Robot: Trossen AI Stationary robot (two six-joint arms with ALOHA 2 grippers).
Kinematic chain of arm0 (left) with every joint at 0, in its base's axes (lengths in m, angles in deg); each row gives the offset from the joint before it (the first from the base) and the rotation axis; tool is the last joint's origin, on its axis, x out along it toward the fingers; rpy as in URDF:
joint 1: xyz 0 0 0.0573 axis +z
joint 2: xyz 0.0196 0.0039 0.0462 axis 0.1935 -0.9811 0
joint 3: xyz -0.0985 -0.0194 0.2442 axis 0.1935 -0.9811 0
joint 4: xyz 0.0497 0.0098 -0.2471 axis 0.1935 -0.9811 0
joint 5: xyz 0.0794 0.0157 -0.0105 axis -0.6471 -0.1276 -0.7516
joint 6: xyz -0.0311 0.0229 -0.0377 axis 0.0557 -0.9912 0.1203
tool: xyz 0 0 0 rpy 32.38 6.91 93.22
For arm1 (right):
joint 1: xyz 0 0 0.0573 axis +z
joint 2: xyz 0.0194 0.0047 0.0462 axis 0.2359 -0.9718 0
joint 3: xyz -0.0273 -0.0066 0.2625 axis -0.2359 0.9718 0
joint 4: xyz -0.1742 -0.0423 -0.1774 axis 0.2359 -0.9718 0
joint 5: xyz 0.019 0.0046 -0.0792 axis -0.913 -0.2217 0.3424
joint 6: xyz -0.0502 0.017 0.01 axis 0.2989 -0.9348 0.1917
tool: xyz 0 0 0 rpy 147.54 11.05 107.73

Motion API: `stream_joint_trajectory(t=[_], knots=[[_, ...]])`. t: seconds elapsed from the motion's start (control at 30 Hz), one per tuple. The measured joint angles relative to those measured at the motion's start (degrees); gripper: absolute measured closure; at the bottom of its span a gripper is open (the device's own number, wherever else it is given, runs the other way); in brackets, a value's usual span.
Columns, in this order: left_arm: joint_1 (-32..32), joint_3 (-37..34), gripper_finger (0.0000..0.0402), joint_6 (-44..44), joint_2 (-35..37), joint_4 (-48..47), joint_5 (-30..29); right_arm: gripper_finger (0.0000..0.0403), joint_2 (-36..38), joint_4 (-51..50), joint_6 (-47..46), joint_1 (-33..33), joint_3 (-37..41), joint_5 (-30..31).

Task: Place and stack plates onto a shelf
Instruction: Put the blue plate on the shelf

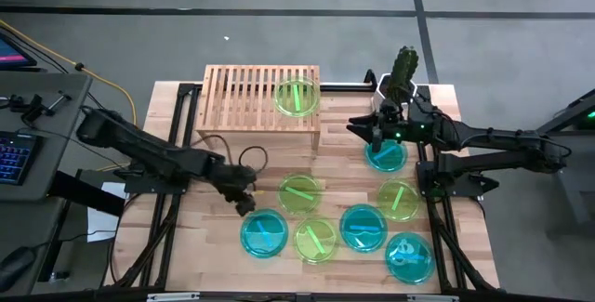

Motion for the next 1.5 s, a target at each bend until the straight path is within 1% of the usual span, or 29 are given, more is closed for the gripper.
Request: stream_joint_trajectory(t=[0.13, 0.3, 0.47, 0.6, 0.77, 0.83, 0.87, 0.93, 1.0, 1.03, 1.07, 1.17, 1.23, 1.37, 1.5], knots=[[-0.2, 0.0, 0.0229, 7.0, -4.8, 1.7, 0.2, 0.0240, 0.0, -4.7, 0.0, 0.0, 0.0, 0.0], [-1.0, 0.0, 0.0229, 12.0, -8.6, 3.6, -0.6, 0.0240, 0.0, -9.2, 1.0, 0.0, 0.0, 0.0], [-3.0, 0.0, 0.0229, 12.5, -11.8, 7.8, -0.1, 0.0240, 0.0, -10.7, 3.3, 0.0, 0.0, 0.0], [-3.8, 0.3, 0.0229, 12.5, -14.0, 8.0, -0.2, 0.0240, 0.0, -10.7, 3.2, 0.0, 0.0, 0.0], [-3.9, 0.3, 0.0233, 12.4, -14.2, 7.9, -1.6, 0.0240, 0.0, -10.7, 3.3, 0.0, 0.0, 0.4], [-3.9, 0.2, 0.0249, 11.6, -13.8, 7.6, -2.3, 0.0240, 0.0, -10.7, 3.3, 0.0, 0.0, 0.4], [-3.9, 0.2, 0.0264, 11.0, -13.8, 7.4, -2.5, 0.0240, 0.0, -10.7, 3.3, 0.0, 0.0, 0.4], [-3.9, 0.2, 0.0306, 10.2, -13.9, 6.5, -2.7, 0.0240, 0.0, -10.6, 3.3, 0.0, 0.0, 0.4], [-3.9, 0.1, 0.0361, 9.4, -13.9, 5.8, -2.9, 0.0240, 0.0, -10.7, 3.3, 0.0, 0.0, 0.4], [-3.9, 0.0, 0.0380, 9.2, -13.9, 5.7, -2.9, 0.0240, 0.0, -10.7, 3.3, 0.0, 0.0, 0.6], [-3.9, 0.0, 0.0390, 9.2, -13.7, 5.5, -2.8, 0.0240, 0.0, -10.7, 3.1, 0.0, 0.0, 0.7], [-4.0, -0.1, 0.0391, 9.3, -12.1, 5.5, -3.3, 0.0240, 0.0, -10.7, 2.0, 0.0, 0.0, 0.7], [-4.0, -0.2, 0.0398, 9.0, -10.0, 4.6, -3.4, 0.0240, 0.0, -10.7, 2.0, 0.0, 0.0, 0.7], [-4.0, -0.1, 0.0400, 7.8, -3.1, 2.8, -0.6, 0.0240, 0.0, -10.6, 1.9, 0.0, 0.0, 0.7], [-3.9, -0.1, 0.0401, 8.7, 7.1, -0.1, 0.1, 0.0240, 0.0, -10.6, 1.0, 0.0, 0.0, 0.7]])
